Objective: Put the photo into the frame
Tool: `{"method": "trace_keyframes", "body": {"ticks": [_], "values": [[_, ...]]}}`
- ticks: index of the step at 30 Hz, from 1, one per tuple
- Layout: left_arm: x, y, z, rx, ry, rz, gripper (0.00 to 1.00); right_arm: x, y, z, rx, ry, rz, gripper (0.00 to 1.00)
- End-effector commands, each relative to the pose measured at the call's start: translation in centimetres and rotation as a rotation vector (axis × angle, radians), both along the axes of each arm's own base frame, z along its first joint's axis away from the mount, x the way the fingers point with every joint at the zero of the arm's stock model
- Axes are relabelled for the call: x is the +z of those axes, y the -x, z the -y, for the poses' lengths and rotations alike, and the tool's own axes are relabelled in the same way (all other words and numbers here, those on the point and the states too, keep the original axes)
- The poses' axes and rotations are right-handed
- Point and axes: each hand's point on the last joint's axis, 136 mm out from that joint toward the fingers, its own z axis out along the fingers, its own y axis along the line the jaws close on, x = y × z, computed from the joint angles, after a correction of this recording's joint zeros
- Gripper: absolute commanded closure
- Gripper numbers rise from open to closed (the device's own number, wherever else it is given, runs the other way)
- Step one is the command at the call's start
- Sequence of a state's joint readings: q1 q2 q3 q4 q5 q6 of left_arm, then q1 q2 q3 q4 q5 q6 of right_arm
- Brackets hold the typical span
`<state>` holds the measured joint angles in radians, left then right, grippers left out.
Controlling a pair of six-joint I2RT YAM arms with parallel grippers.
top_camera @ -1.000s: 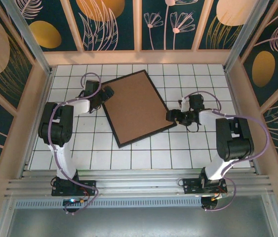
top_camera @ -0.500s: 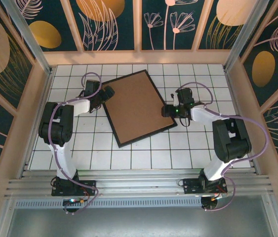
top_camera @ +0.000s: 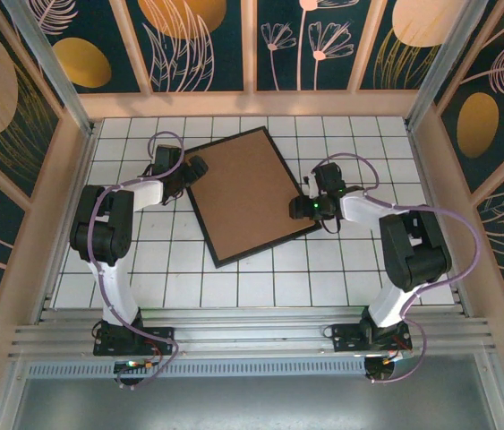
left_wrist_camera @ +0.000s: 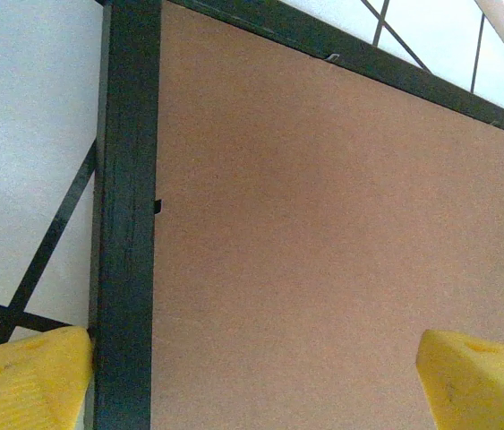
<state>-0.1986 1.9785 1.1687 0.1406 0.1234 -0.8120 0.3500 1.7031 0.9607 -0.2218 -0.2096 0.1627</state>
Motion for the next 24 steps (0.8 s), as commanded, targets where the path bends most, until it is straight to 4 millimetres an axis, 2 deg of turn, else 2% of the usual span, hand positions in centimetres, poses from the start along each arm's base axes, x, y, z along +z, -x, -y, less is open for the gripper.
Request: {"method": "trace_keyframes", "body": {"ticks": [1,10,18,24], "values": [[0.1,-0.1,1.0,-0.041,0.015,0.028,0.07,-0.8,0.4,-0.4,0.023,0.01,-0.034,0.34],[-0.2,-0.2,1.1,-0.042,0.022,0.024,0.08,-0.5,0.4,-0.4,0.036,0.015,-0.028,0.34],[-0.5,0.1,1.5,-0.044,0.055,0.025,0.08,0.5,1.4,-3.1,0.128,-0.114,-0.038,0.35],[-0.9,1.0,3.0,-0.058,0.116,0.021,0.09,0.6,1.3,-4.2,0.153,-0.119,-0.04,0.37]]}}
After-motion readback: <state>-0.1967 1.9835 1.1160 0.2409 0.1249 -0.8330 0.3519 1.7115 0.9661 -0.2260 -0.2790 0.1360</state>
